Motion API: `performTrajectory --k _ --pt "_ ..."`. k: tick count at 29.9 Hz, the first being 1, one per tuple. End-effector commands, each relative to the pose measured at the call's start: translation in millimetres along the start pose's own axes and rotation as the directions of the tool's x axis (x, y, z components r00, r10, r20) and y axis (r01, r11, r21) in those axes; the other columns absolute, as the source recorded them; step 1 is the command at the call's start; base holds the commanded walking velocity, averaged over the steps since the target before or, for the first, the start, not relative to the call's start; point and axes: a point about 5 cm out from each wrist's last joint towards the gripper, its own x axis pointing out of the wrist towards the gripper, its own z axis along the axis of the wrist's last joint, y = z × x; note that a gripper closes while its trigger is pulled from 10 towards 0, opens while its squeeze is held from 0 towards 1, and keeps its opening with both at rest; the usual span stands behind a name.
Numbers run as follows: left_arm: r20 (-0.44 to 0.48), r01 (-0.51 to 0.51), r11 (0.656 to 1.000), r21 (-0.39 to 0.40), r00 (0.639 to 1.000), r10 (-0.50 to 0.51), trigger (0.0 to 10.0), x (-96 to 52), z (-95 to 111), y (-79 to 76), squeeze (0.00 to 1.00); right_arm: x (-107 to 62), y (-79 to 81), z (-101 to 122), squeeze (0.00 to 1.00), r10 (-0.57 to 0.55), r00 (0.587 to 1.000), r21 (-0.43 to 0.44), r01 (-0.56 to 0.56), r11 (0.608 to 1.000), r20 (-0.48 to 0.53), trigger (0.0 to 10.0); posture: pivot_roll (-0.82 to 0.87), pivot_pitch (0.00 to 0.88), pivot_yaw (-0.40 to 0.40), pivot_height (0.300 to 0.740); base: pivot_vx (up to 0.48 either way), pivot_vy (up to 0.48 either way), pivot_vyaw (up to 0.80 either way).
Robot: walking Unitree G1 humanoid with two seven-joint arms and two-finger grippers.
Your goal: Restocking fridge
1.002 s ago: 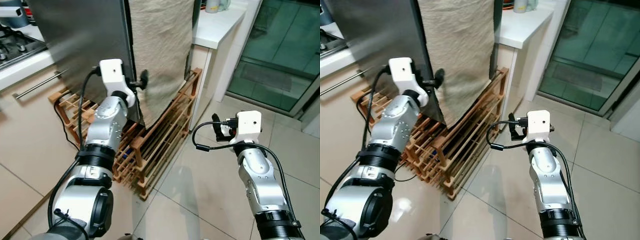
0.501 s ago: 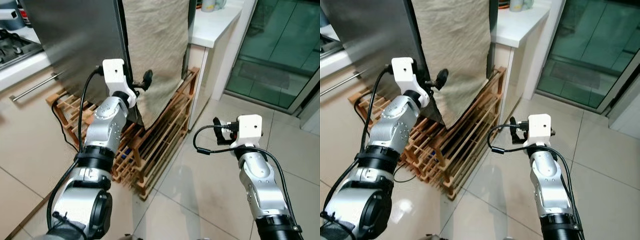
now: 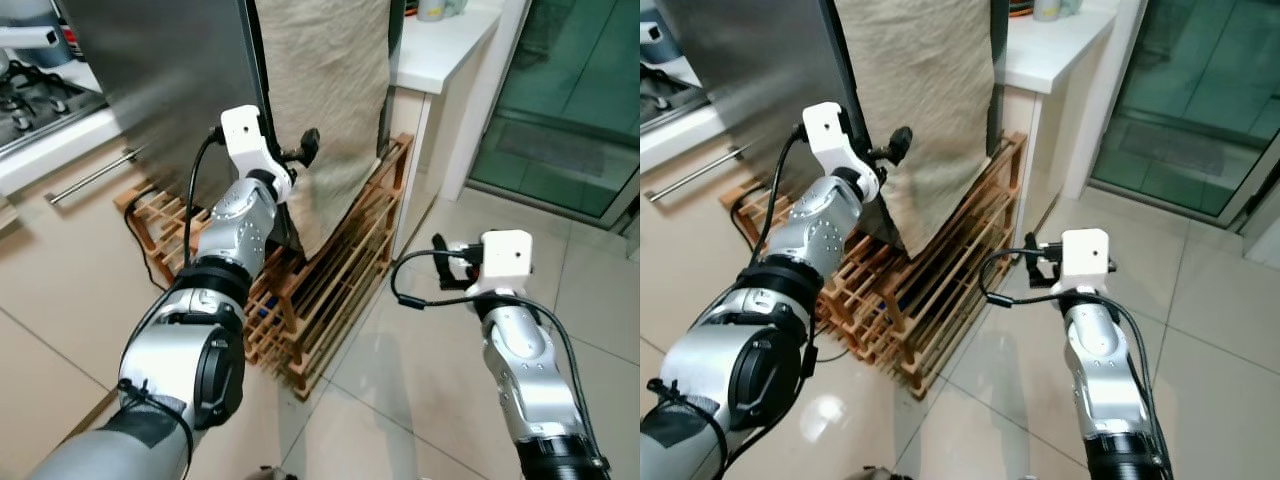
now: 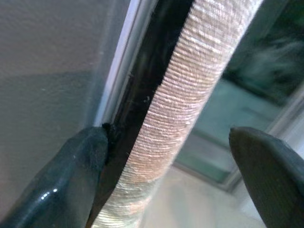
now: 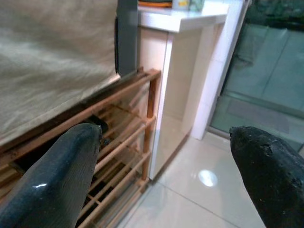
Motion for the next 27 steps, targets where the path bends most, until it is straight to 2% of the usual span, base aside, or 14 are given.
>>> performTrajectory --k 1,7,8,9,11,12,13,15,19,20,22,23,25,27 --pt "-0.020 0.495 0.868 0.042 0.869 -0.495 10.0 14.3 -1 -79.2 0.00 -0.4 1.2 7 0.00 -0.004 1.000 0.004 0.004 1.000 0.024 10.0 -0.22 0.000 0.123 0.740 0.000 0.000 0.00" --pt "0.006 0.837 0.539 -0.092 0.542 -0.841 10.0 -1.4 -10 -151.3 0.00 -13.2 -6.4 2 0.00 -0.070 0.997 0.038 0.068 0.997 0.031 10.0 -0.21 0.000 0.128 0.740 0.000 0.000 0.00" --pt "0.006 0.837 0.539 -0.092 0.542 -0.841 10.0 -1.4 -10 -151.3 0.00 -13.2 -6.4 2 0.00 -0.070 0.997 0.038 0.068 0.997 0.031 10.0 -0.21 0.000 0.128 0.740 0.000 0.000 0.00" --pt "0.019 0.862 0.492 -0.121 0.498 -0.867 10.0 -3.1 -11 -164.7 0.00 -15.7 -7.7 3 0.00 -0.087 0.995 0.051 0.084 0.995 0.046 10.0 -0.21 0.000 0.128 0.740 0.000 0.000 0.00" --pt "0.083 0.944 0.278 -0.177 0.296 -0.952 10.0 -18.1 -4 -208.3 0.00 -19.9 -0.5 4 0.00 -0.083 0.995 0.058 0.079 0.995 0.057 10.0 -0.25 0.000 0.145 0.740 0.000 0.000 0.00" --pt "0.083 0.944 0.278 -0.177 0.296 -0.952 10.0 -18.1 -4 -208.3 0.00 -19.9 -0.5 4 0.00 -0.083 0.995 0.058 0.079 0.995 0.057 10.0 -0.25 0.000 0.145 0.740 0.000 0.000 0.00" --pt "0.097 0.964 0.202 -0.174 0.221 -0.970 10.0 -25.0 -2 -220.7 0.00 -20.8 3.9 4 0.00 -0.068 0.996 0.056 0.065 0.996 0.057 10.0 -0.25 0.000 0.145 0.740 0.000 0.000 0.00" --pt "0.097 0.972 0.162 -0.170 0.180 -0.979 10.0 -29.9 -4 -228.6 0.00 -21.1 7.9 6 0.00 -0.052 0.997 0.049 0.049 0.998 0.062 10.0 -0.26 0.000 0.149 0.740 0.000 0.000 0.00" --pt "-0.020 0.863 0.506 -0.012 0.505 -0.863 10.0 -17.6 -20 -171.4 0.00 -22.2 -5.3 3 0.00 -0.109 0.994 0.043 0.108 0.993 0.032 10.0 -0.26 0.000 0.148 0.740 0.000 0.000 0.00" --pt "-0.020 0.863 0.506 -0.012 0.505 -0.863 10.0 -17.6 -20 -171.4 0.00 -22.2 -5.3 3 0.00 -0.109 0.994 0.043 0.108 0.993 0.032 10.0 -0.26 0.000 0.148 0.740 0.000 0.000 0.00" --pt "0.028 0.710 0.704 -0.003 0.704 -0.710 10.0 -19.8 -12 -122.7 0.00 -20.6 -6.8 3 0.00 -0.093 0.995 0.026 0.093 0.995 0.026 10.0 -0.23 0.000 0.135 0.740 0.000 0.000 0.00" --pt "0.028 0.710 0.704 -0.003 0.704 -0.710 10.0 -19.8 -12 -122.7 0.00 -20.6 -6.8 3 0.00 -0.093 0.995 0.026 0.093 0.995 0.026 10.0 -0.23 0.000 0.135 0.740 0.000 0.000 0.00" --pt "0.104 0.428 0.903 -0.047 0.901 -0.421 10.0 -29.7 0 -60.8 0.00 -17.2 -7.5 4 0.00 -0.077 0.997 0.023 0.076 0.997 0.025 10.0 -0.20 0.000 0.119 0.740 0.000 0.000 0.57" --pt "0.147 0.151 0.985 -0.077 0.979 -0.139 10.0 -53.8 6 -6.9 0.00 -12.6 -5.8 5 0.00 -0.055 0.998 0.021 0.054 0.998 0.022 10.0 -0.17 0.000 0.102 0.740 0.000 0.000 0.64"
